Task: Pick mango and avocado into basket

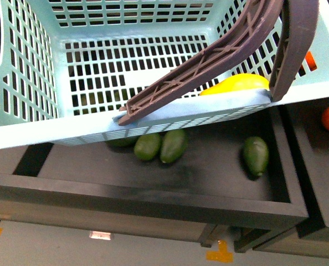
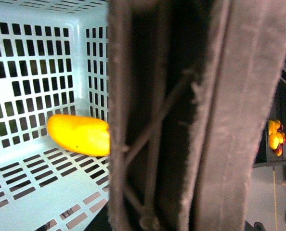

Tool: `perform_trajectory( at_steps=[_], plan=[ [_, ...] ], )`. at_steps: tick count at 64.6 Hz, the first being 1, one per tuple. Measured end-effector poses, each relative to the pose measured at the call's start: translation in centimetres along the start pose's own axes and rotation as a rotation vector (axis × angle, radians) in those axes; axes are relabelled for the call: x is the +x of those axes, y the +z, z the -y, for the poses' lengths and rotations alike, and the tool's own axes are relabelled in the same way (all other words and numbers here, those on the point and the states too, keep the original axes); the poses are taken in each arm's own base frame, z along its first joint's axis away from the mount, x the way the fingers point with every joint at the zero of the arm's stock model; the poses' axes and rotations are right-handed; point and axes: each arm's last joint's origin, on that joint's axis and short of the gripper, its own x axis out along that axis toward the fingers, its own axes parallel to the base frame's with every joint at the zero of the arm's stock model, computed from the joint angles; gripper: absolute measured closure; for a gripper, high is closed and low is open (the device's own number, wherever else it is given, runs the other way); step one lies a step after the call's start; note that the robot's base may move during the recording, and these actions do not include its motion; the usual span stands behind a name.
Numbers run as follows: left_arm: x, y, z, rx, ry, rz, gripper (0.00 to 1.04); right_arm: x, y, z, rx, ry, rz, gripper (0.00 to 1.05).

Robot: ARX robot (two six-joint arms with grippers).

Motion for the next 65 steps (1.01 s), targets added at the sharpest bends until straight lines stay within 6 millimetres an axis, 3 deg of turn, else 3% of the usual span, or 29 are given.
perform_trajectory(
  at_steps=[60, 65],
  plan=[
    [-0.17, 0.61, -0.62, -0.003, 0.033, 0.035, 0.91, 0.01, -0.07, -0.02, 0.000, 0.006, -0.004, 0.09],
    [-0.15, 0.55, -0.56, 0.011, 0.032, 0.033, 0.91, 0.68, -0.30, -0.02, 0.105, -0.222, -0.227, 0.09]
  ],
)
